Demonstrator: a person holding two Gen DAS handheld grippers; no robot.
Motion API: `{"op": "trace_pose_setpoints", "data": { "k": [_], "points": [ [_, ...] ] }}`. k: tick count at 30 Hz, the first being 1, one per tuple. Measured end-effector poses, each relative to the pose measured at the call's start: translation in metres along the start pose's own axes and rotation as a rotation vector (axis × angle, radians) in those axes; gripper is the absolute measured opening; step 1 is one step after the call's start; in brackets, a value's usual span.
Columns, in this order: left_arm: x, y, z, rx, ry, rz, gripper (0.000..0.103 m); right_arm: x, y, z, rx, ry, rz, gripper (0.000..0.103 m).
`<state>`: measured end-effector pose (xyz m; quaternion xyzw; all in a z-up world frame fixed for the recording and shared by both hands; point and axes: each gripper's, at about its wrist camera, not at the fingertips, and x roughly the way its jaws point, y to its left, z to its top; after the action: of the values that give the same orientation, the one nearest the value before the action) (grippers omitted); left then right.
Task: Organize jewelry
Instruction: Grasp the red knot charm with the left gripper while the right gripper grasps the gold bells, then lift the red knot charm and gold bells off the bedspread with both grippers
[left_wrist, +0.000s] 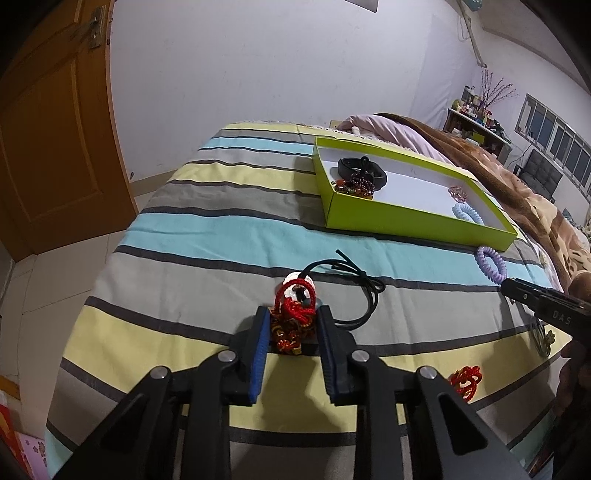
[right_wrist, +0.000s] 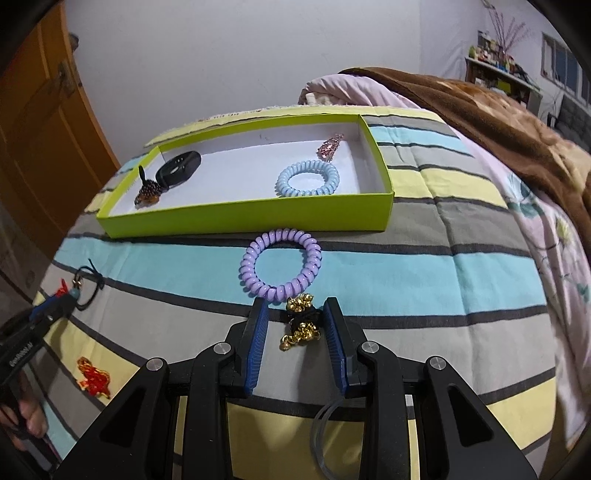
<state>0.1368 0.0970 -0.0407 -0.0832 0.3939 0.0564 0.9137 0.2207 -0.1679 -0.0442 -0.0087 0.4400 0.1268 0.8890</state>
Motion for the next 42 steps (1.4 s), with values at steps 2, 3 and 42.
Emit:
{"op": "trace_pose_setpoints", "data": {
  "k": [2, 3, 42],
  "points": [
    [-0.001, -0.001, 0.0, 0.008, -0.003, 0.005, 0.024, 0.0, 0.002, -0.001, -0.02, 0.002, -0.014, 0.032],
    [-0.001, -0.002, 0.0, 0.01, -0.005, 0.006, 0.023, -0.001, 0.002, -0.001, -0.021, 0.003, -0.014, 0.031],
    [-0.082, -0.05, -0.007, 0.087, -0.148, -0.099, 0.022, -0.098, 0.005, -0.029, -0.019, -0.186, 0.095, 0.017]
  ]
}}
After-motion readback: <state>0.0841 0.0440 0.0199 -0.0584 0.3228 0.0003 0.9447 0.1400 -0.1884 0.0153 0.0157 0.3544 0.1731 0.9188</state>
